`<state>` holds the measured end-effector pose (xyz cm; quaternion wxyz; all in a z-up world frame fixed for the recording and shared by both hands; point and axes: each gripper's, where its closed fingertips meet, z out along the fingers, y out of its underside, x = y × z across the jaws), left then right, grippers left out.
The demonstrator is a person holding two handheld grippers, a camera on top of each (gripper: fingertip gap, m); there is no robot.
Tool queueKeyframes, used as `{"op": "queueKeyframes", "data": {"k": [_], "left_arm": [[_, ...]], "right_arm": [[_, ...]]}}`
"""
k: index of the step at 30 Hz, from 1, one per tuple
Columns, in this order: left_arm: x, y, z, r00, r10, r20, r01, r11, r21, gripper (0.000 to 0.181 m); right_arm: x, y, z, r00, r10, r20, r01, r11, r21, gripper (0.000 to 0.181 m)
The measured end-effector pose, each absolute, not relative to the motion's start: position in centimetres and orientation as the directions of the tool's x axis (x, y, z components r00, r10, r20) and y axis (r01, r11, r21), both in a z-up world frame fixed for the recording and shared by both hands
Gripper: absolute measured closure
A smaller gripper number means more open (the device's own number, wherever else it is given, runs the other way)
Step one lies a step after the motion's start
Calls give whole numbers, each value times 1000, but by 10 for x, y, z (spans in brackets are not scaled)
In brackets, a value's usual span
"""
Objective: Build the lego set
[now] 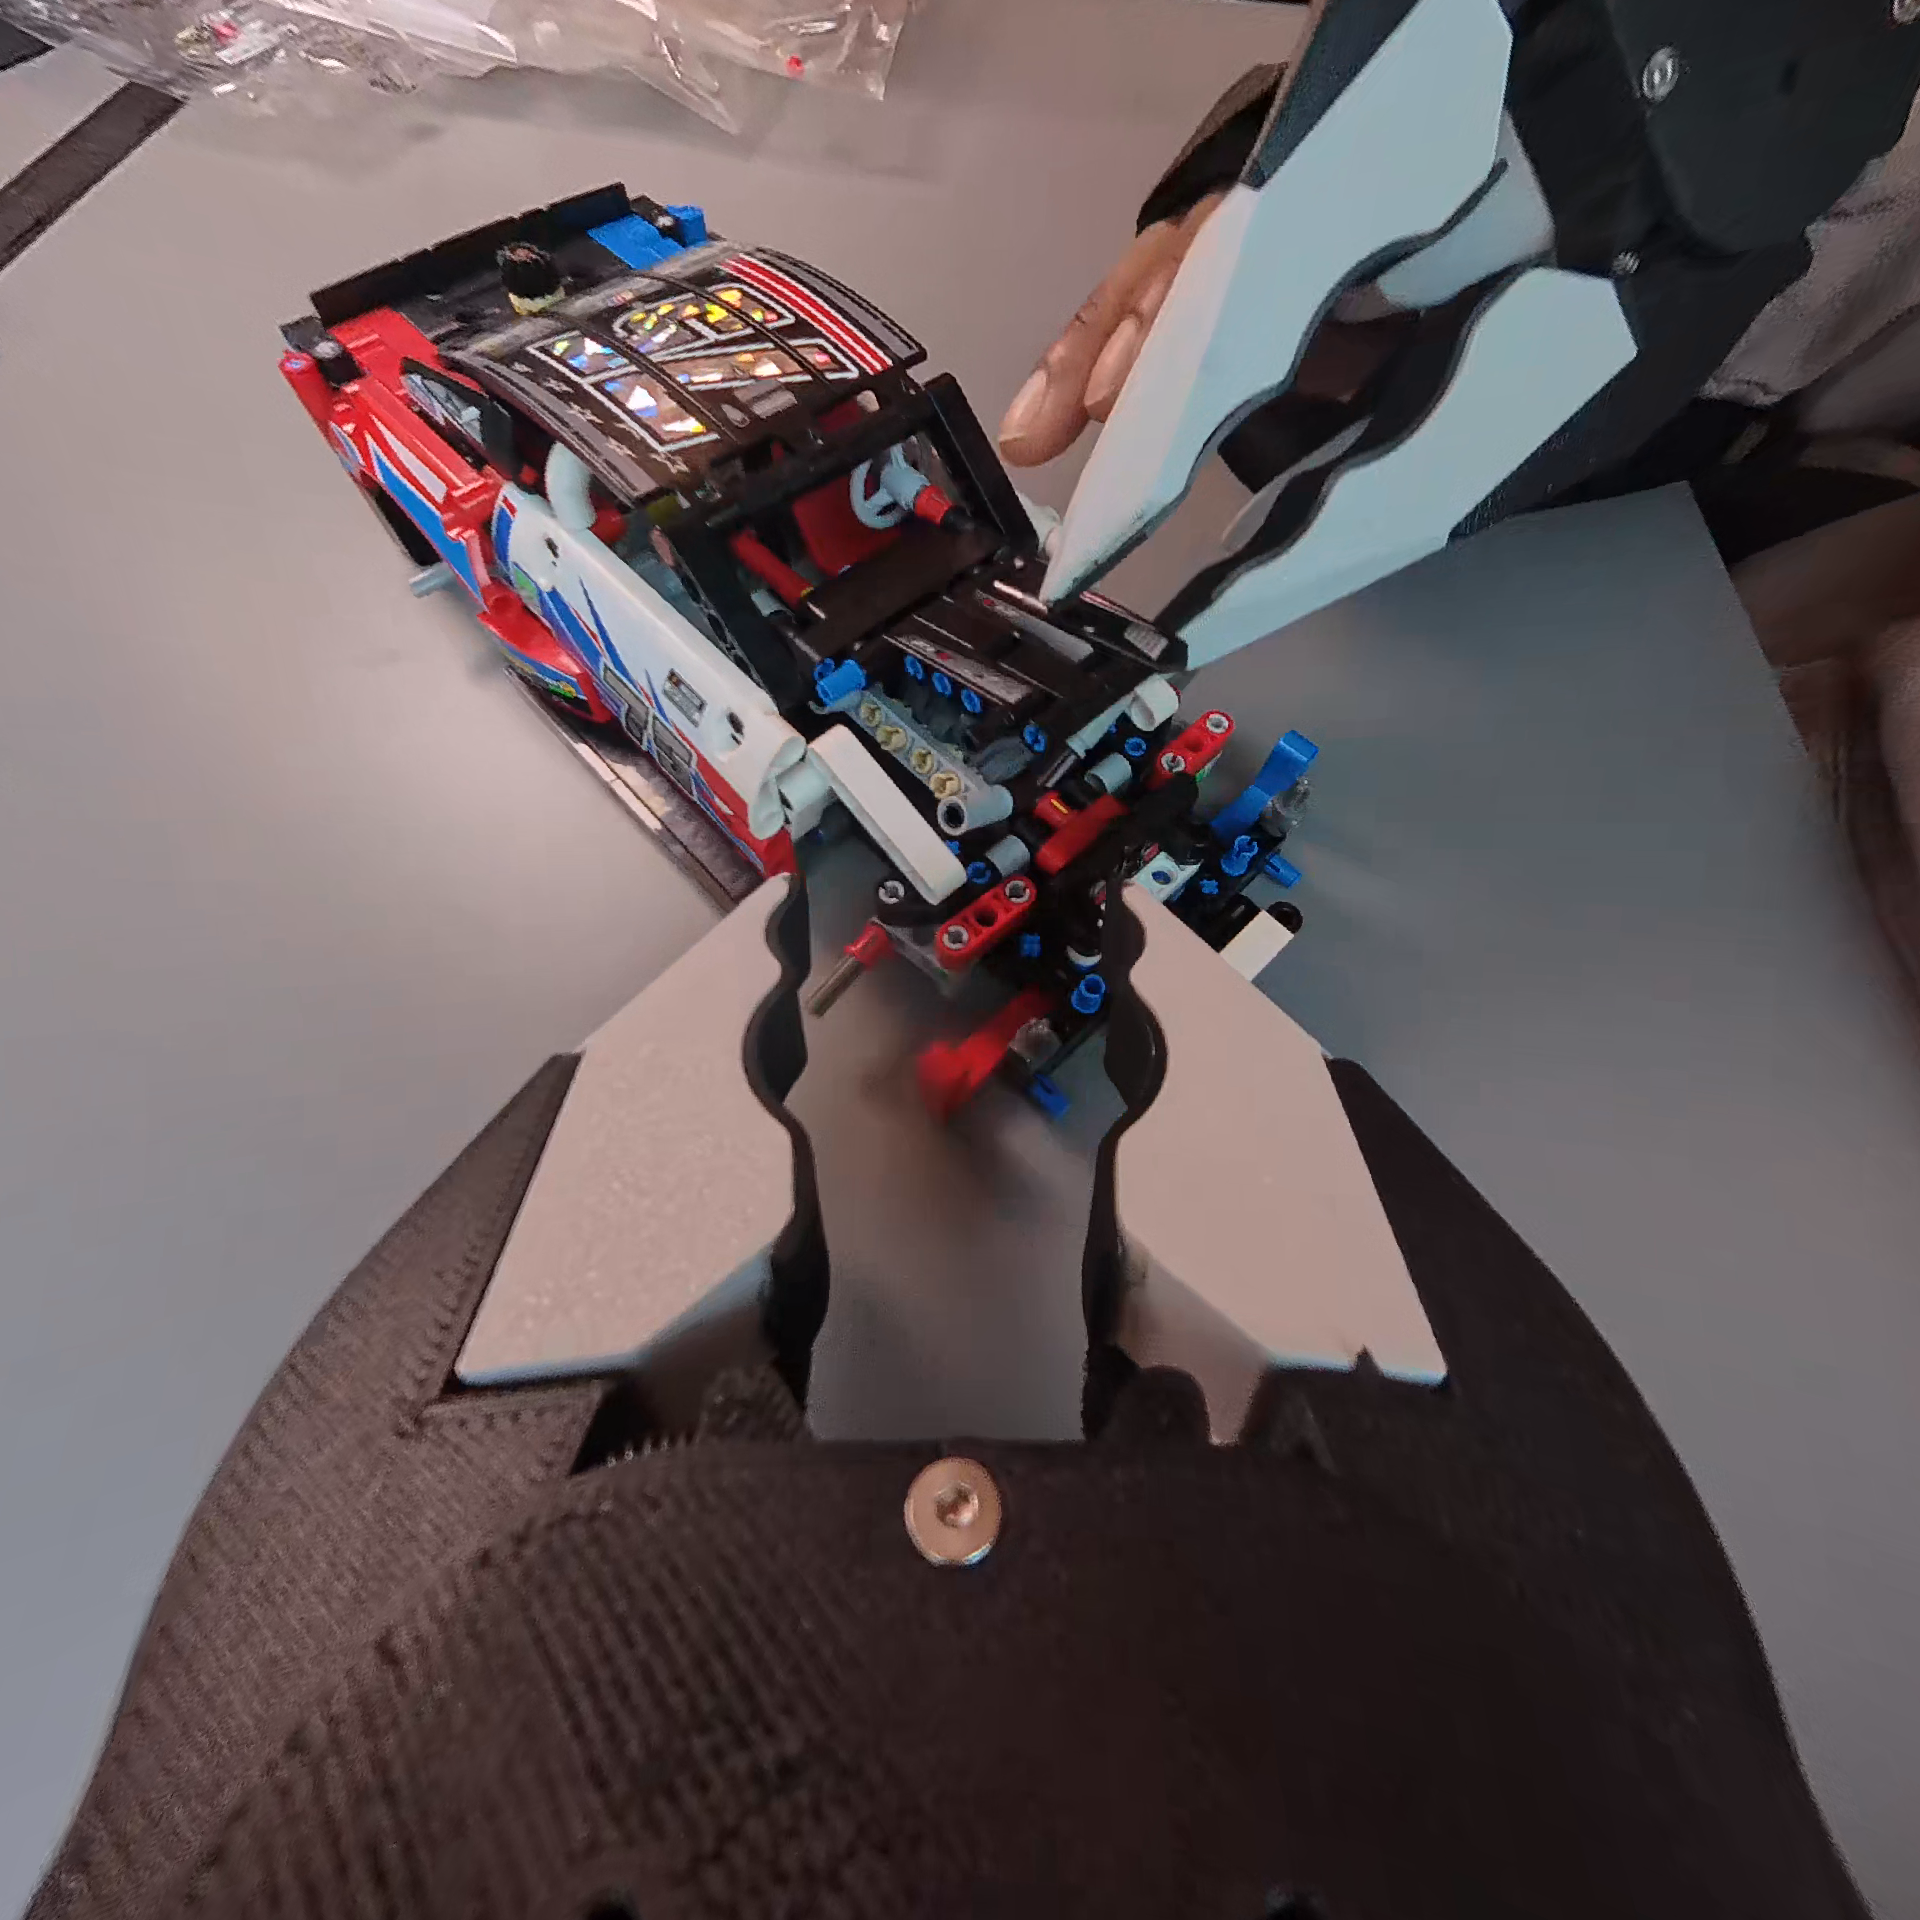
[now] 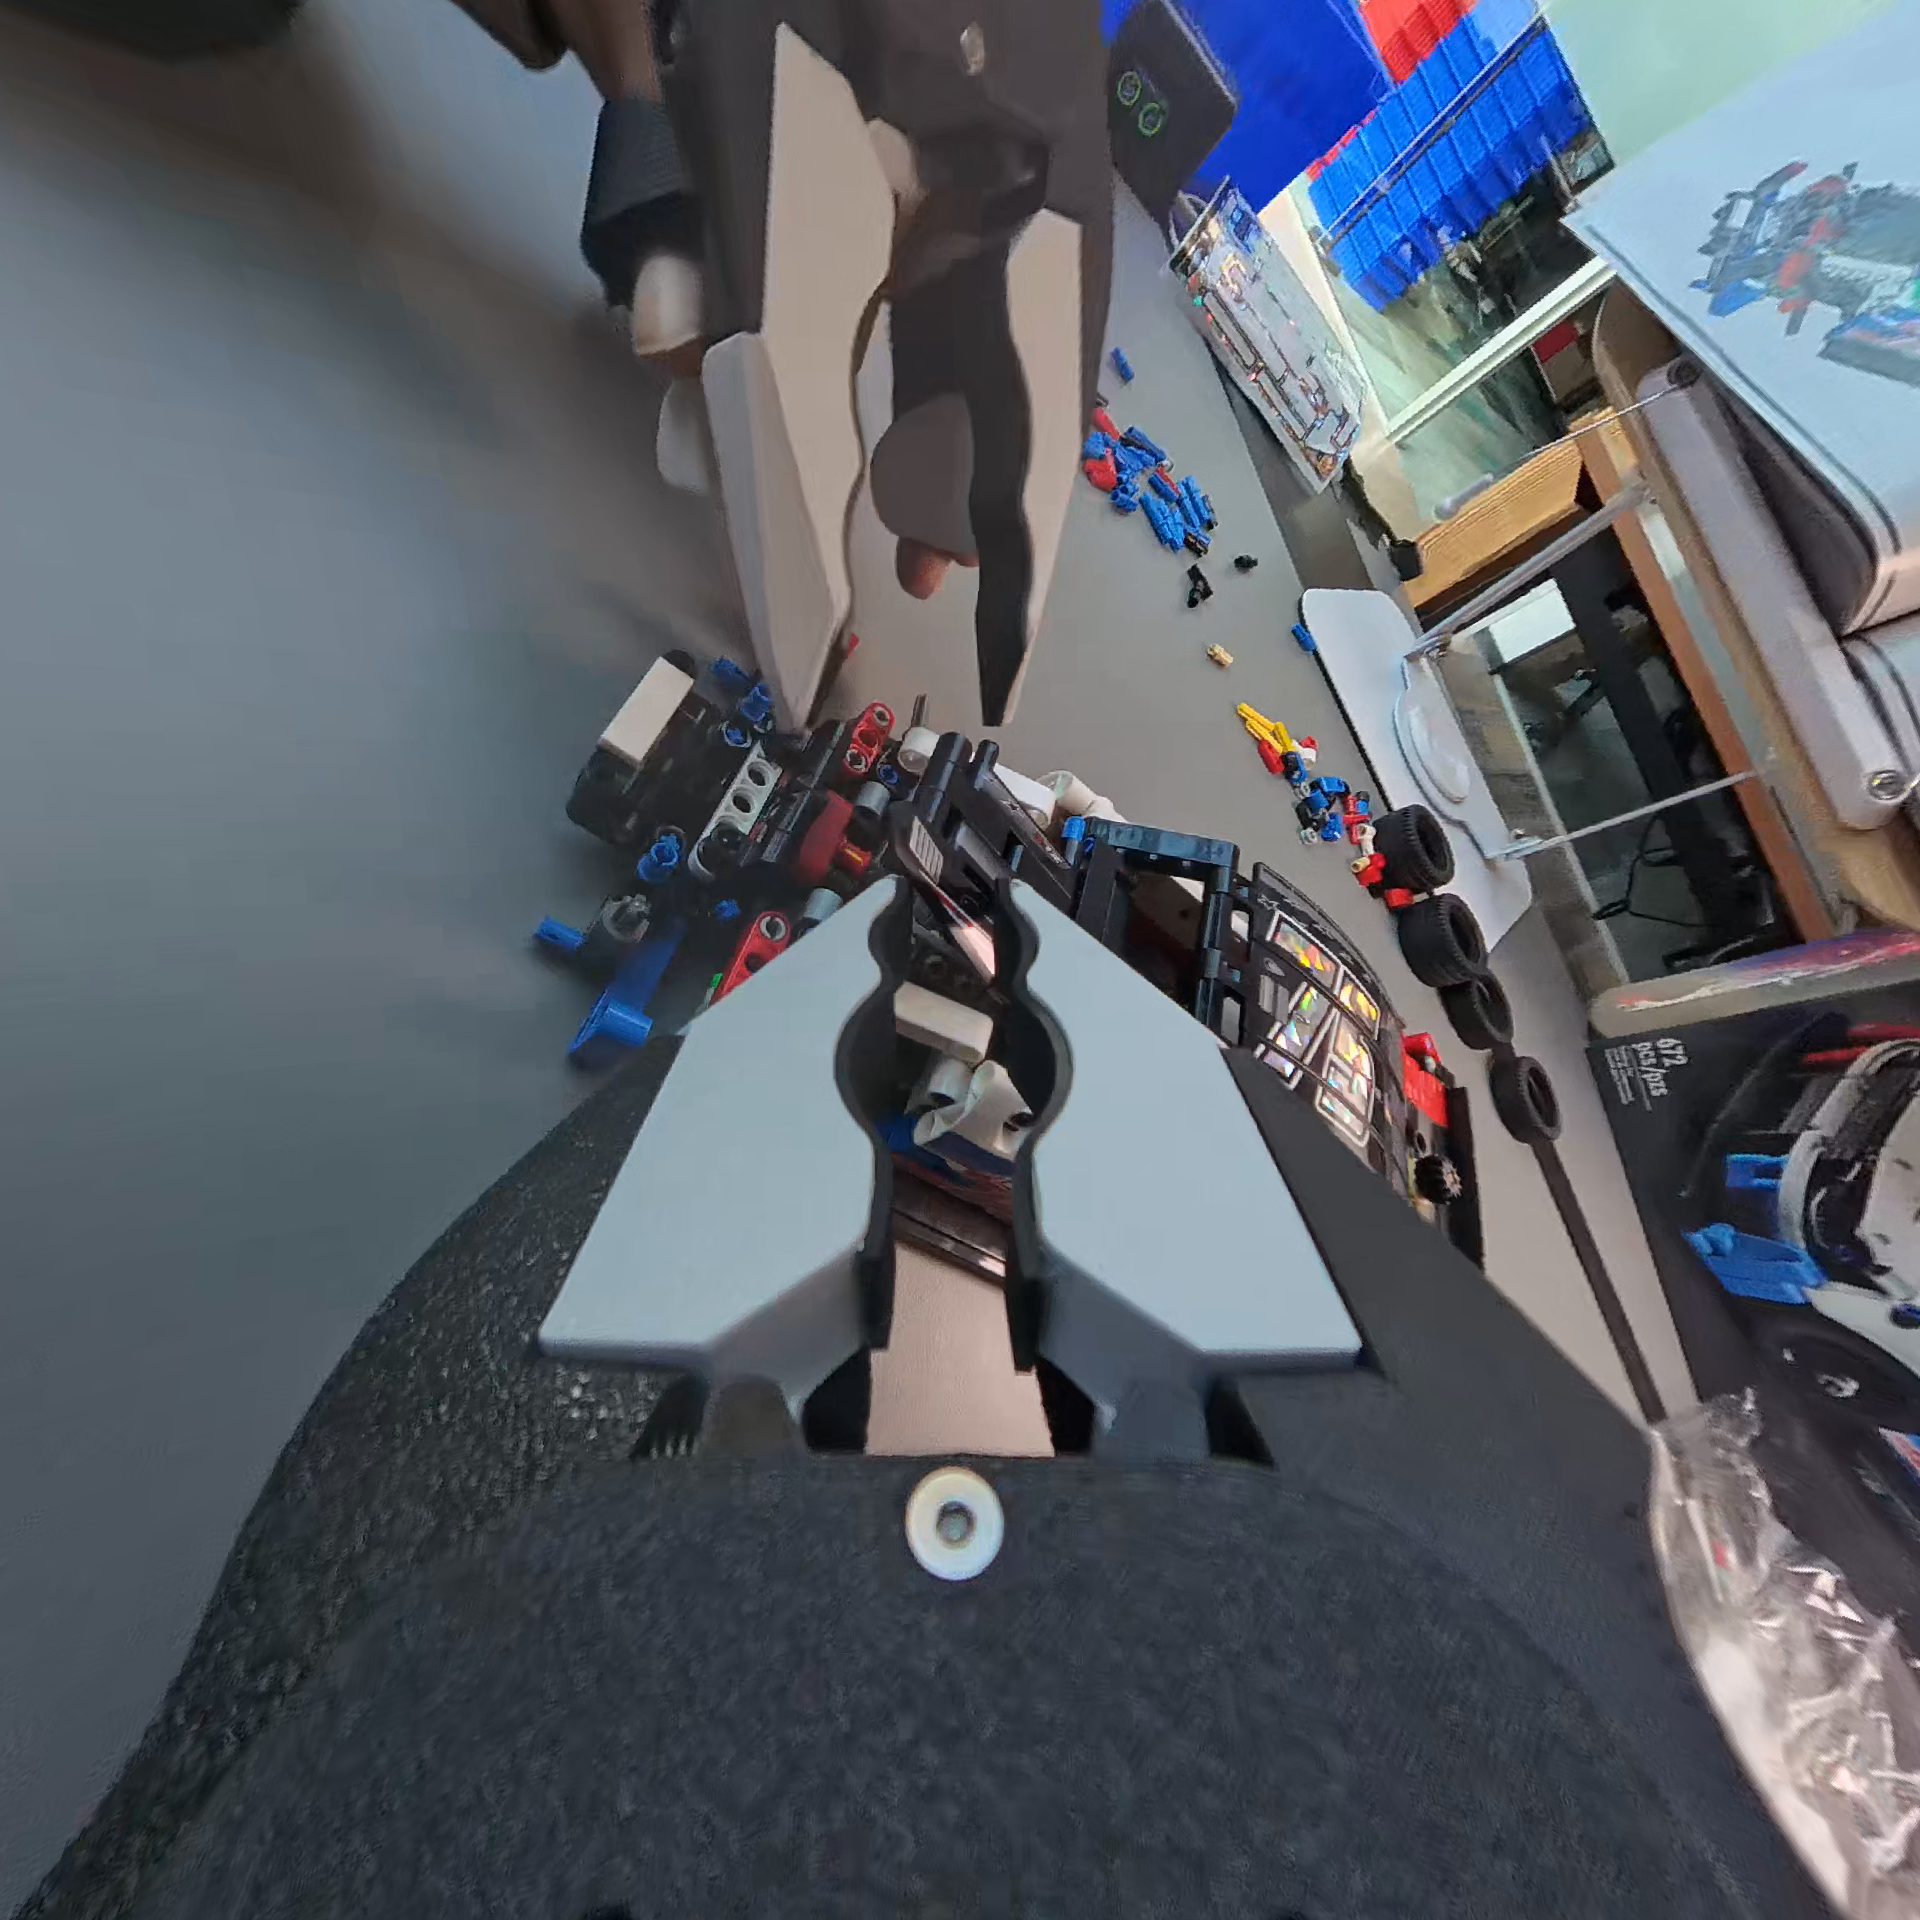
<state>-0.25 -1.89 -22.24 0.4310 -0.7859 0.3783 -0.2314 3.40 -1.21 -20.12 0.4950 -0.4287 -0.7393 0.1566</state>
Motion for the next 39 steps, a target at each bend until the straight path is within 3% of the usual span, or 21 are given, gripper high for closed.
{"op": "queueKeyframes", "data": {"k": [5, 11, 19, 27, 39], "left_arm": [[4, -22, -234, 586, -810, 24, -449, -350, -822, 127], [7, -20, -234, 592, -806, 26, -439, -350, -828, 130], [10, -20, -234, 594, -804, 37, -427, -354, -832, 131], [10, -19, -234, 600, -800, 23, -431, -347, -833, 131], [-49, 6, -231, 752, -659, -20, -385, -413, -825, 138]], "right_arm": [[36, -8, -189, -70, 870, 487, 452, 463, -762, 174], [35, -13, -201, -139, 737, 661, 493, 630, -599, 171], [37, -16, -207, -181, 689, 702, 505, 678, -534, 169], [52, -10, -181, -73, 859, 508, 416, 489, -767, 158], [69, 60, -168, 181, 915, 360, 390, 269, -880, 158]]}}
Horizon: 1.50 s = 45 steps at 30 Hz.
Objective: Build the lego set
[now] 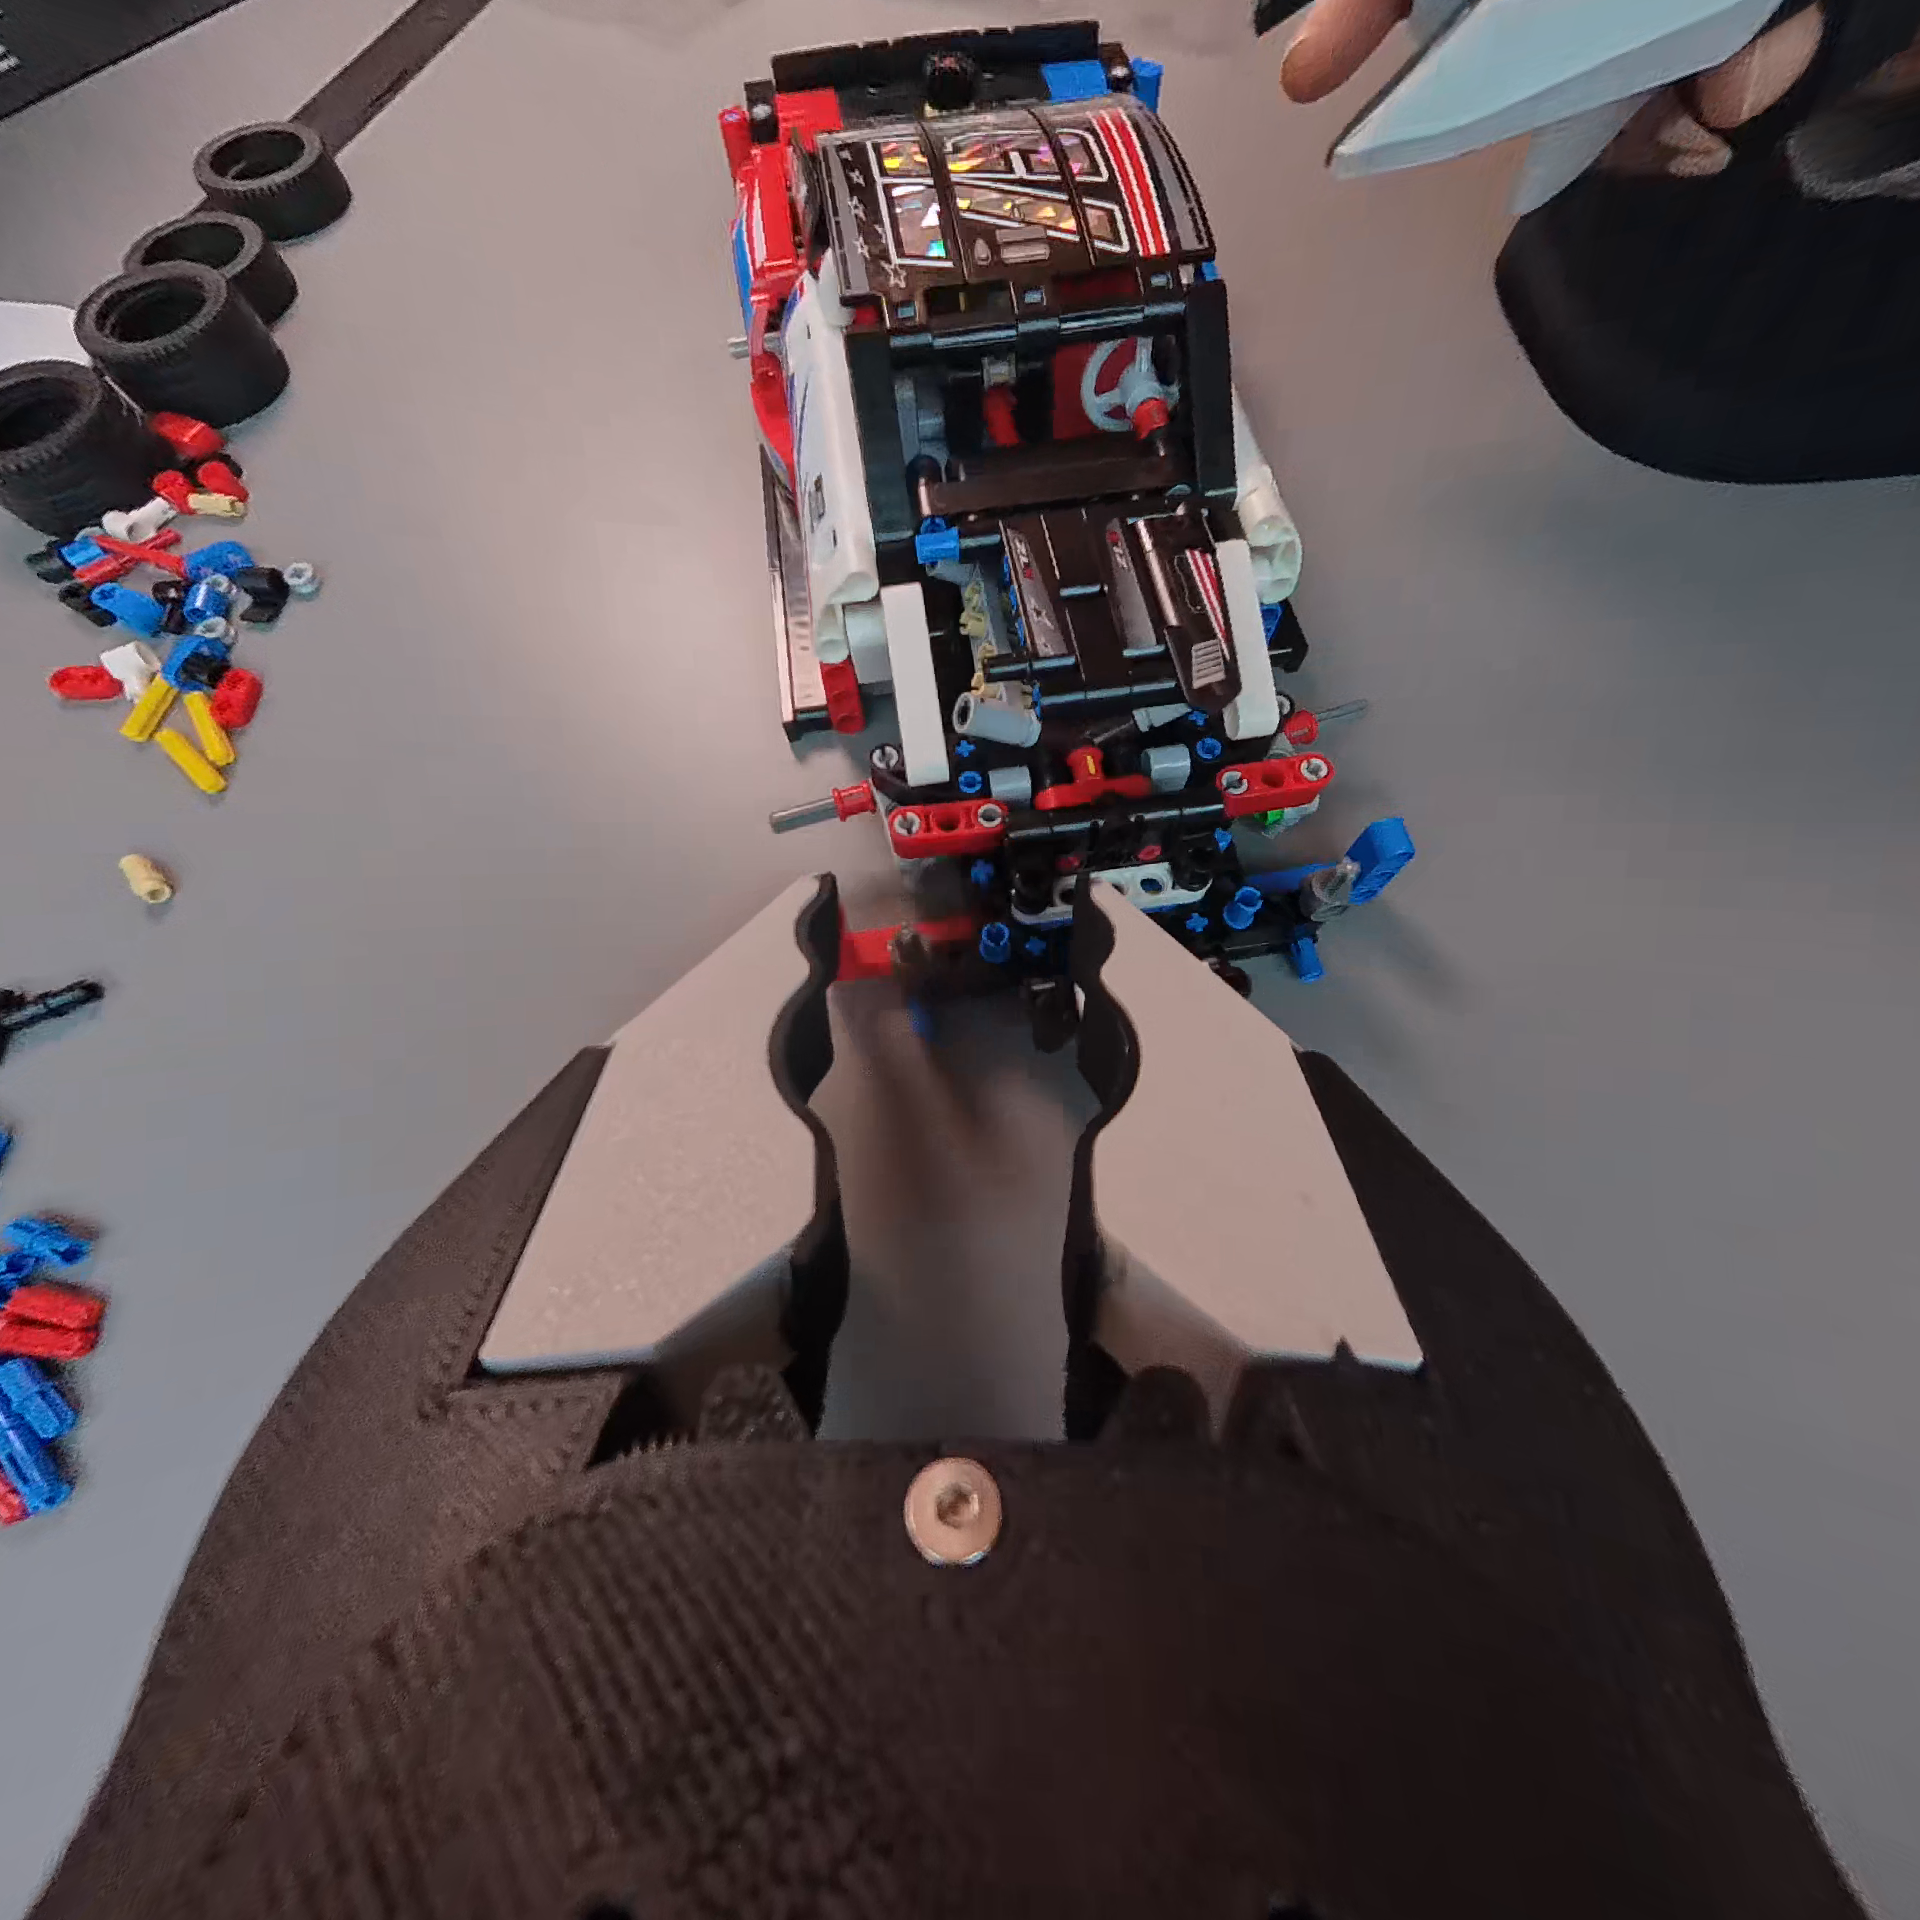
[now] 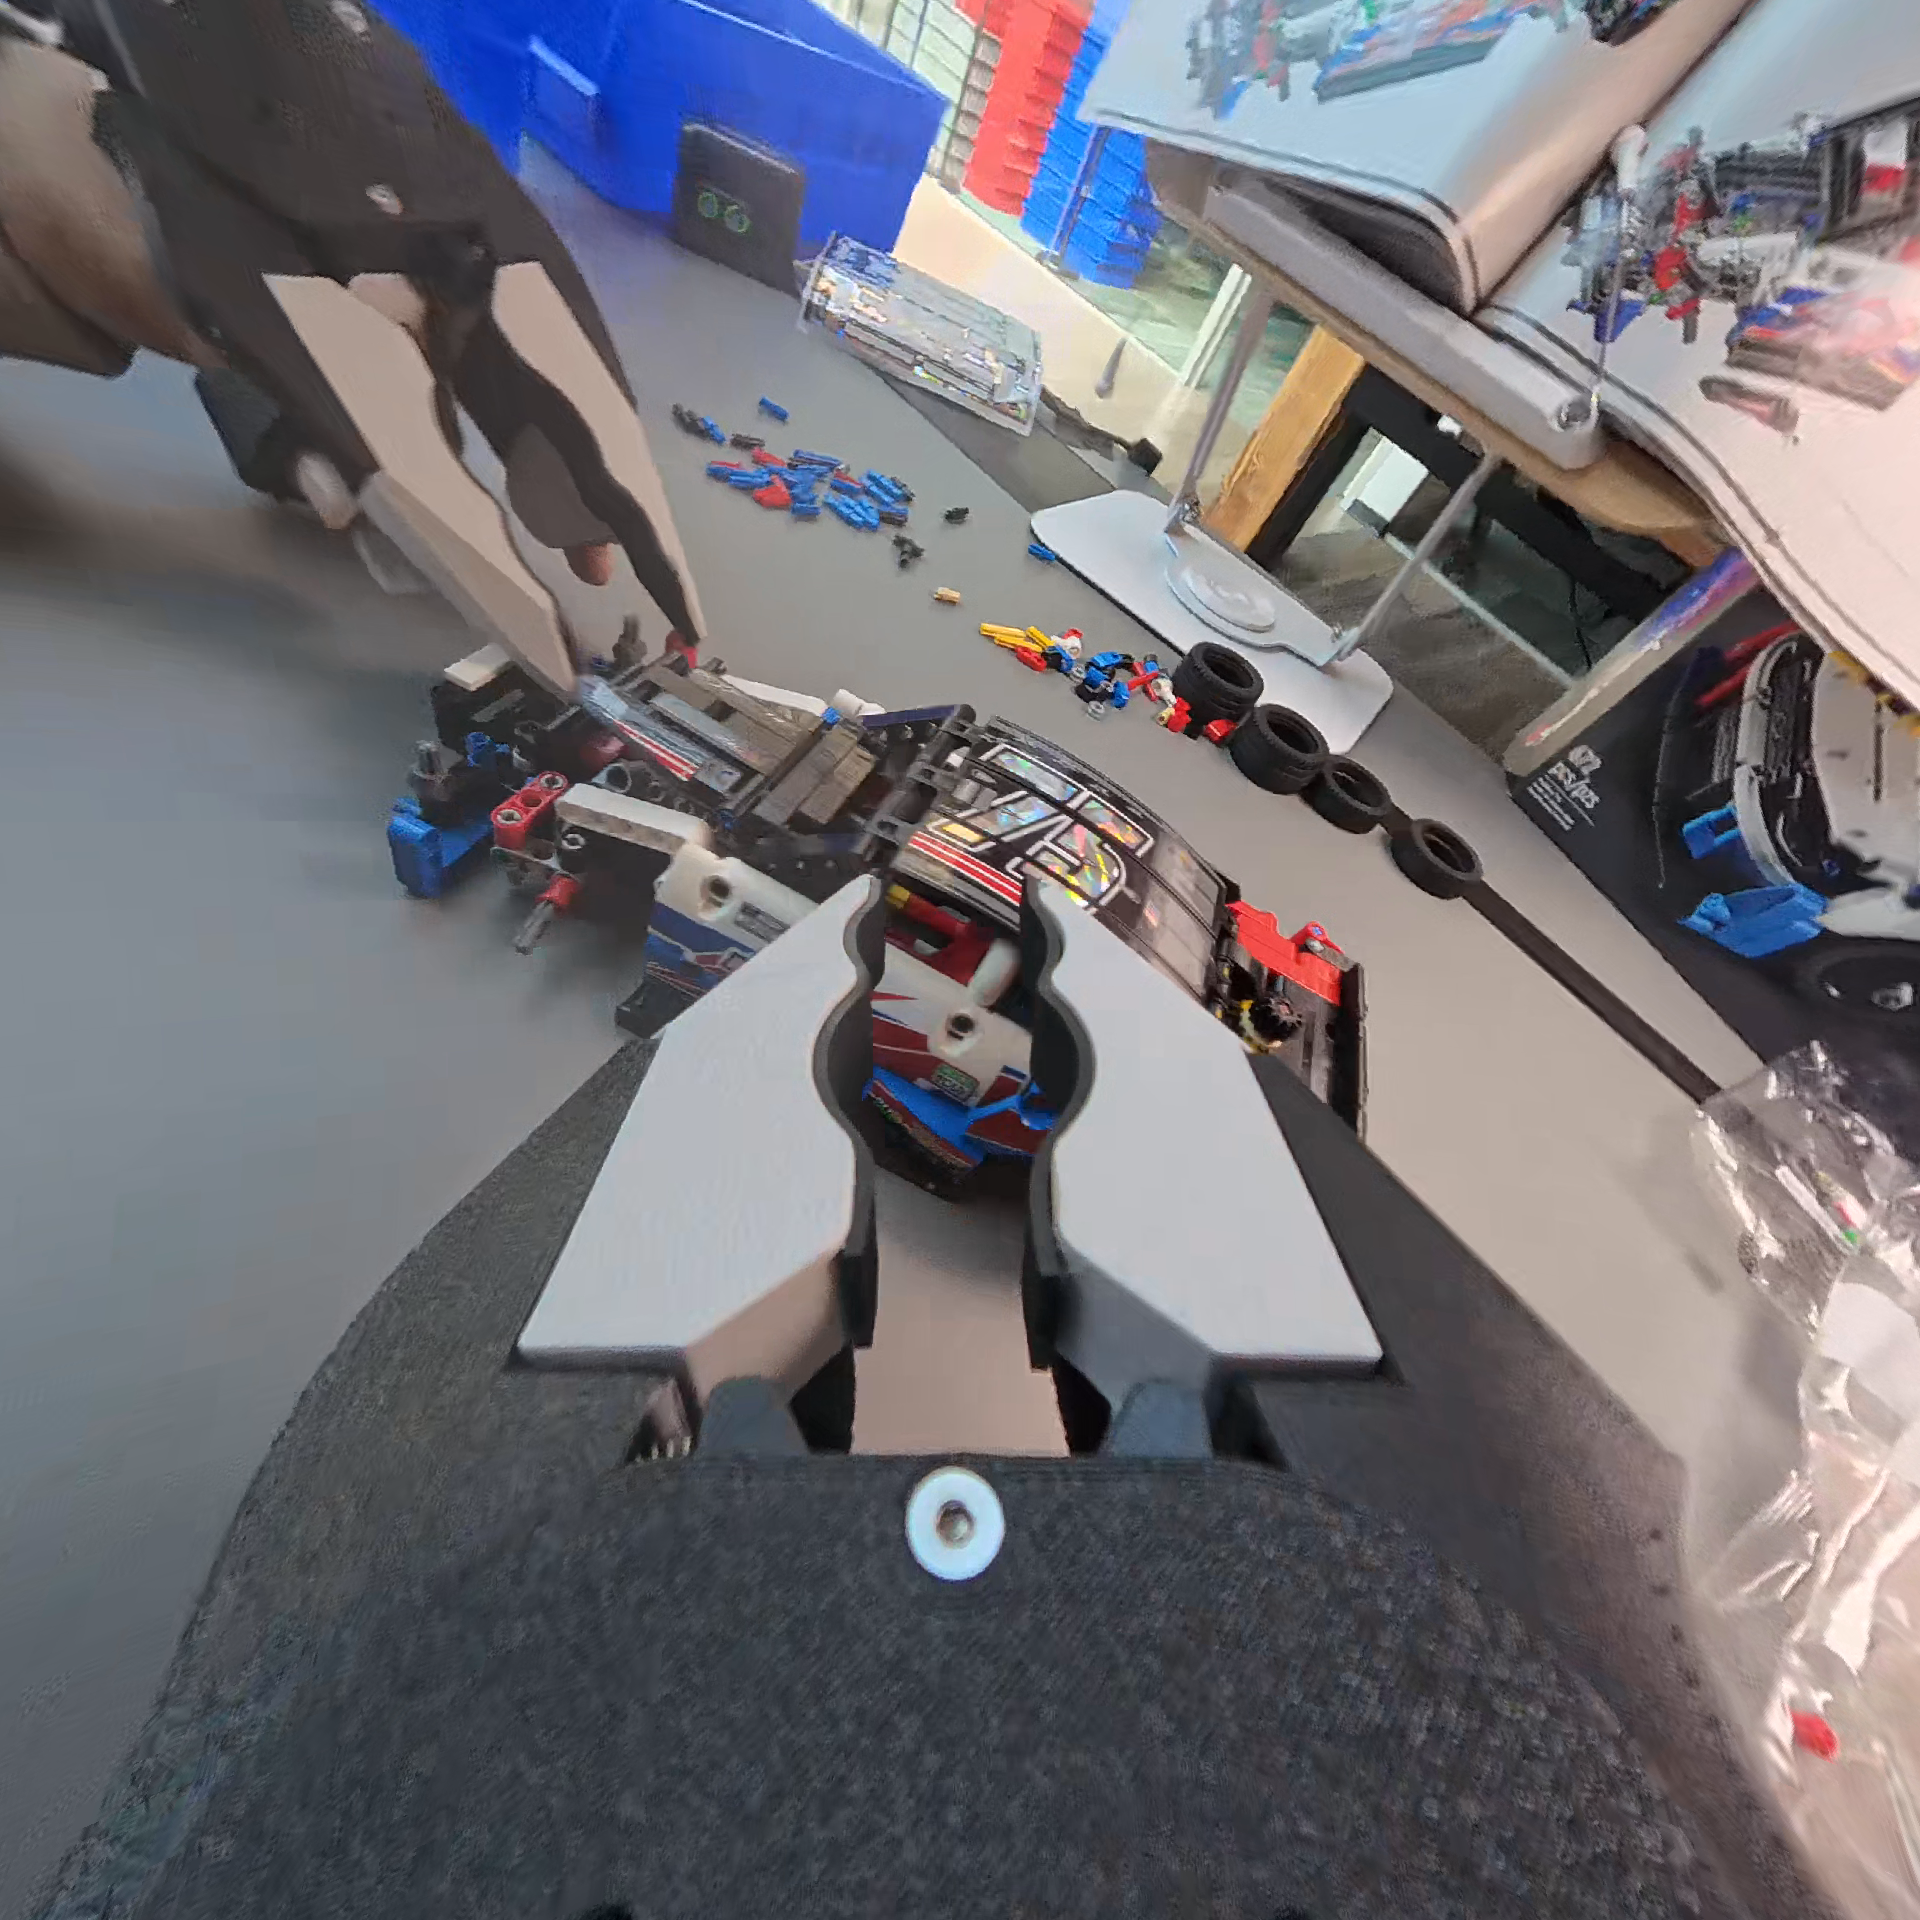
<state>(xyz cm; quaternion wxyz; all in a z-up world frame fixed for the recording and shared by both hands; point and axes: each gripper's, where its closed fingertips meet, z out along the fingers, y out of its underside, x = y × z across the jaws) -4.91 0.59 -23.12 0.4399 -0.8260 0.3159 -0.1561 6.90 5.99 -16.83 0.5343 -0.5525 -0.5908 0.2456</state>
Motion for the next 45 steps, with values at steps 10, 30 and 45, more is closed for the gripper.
{"op": "queueKeyframes", "data": {"k": [10, 30, 45], "left_arm": [[-61, 7, -217, 772, -633, 59, -275, -415, -867, 129], [-39, 3, -233, 741, -669, 47, -329, -423, -844, 131], [-97, 35, -139, 909, -416, 24, -27, -117, -993, 130]], "right_arm": [[87, 103, -196, 311, 898, 313, 503, 124, -855, 152], [48, 168, -197, 126, 923, 363, 608, 217, -764, 152], [3, 252, -62, 323, 910, 259, 271, 173, -947, 134]]}}
